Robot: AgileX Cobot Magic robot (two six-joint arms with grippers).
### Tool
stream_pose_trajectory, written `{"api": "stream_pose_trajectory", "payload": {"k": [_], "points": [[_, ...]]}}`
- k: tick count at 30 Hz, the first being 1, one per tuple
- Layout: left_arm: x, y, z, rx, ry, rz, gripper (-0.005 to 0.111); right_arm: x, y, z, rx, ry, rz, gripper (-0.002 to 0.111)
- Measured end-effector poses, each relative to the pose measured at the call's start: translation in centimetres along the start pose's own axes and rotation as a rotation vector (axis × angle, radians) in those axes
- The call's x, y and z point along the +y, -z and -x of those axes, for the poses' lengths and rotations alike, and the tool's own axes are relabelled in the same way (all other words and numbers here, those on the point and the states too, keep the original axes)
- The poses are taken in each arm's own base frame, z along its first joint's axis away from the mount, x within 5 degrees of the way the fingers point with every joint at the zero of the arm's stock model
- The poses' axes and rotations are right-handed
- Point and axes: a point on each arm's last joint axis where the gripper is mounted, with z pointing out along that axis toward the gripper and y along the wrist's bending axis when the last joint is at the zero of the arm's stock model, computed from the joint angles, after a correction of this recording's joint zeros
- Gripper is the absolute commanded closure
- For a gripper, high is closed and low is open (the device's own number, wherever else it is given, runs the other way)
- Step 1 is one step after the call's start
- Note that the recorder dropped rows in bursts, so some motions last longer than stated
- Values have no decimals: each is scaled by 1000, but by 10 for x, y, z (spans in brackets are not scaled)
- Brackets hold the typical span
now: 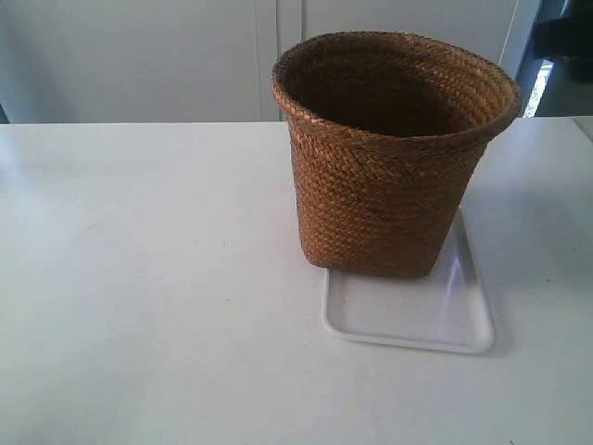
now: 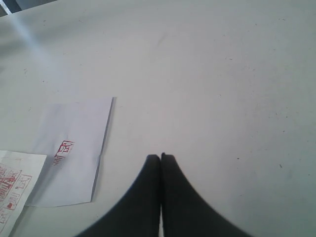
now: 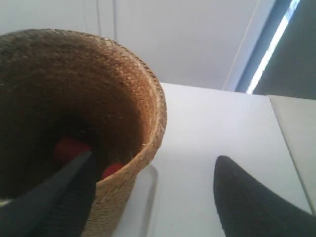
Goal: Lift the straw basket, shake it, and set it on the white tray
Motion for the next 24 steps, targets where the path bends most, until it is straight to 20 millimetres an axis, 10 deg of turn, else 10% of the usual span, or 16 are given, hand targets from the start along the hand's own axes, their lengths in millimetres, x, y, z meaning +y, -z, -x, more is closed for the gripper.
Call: {"api": "stream_pose_trajectory", "payload": {"k": [8, 14, 24], "points": [[0, 0, 0, 0, 0, 0, 107, -9, 64, -90, -201, -13, 82, 45], [0, 0, 0, 0, 0, 0, 107, -16, 93, -114, -327, 37, 78, 45], [0, 0, 0, 0, -2, 0, 107, -14, 77, -174, -357, 215, 41, 45]]}}
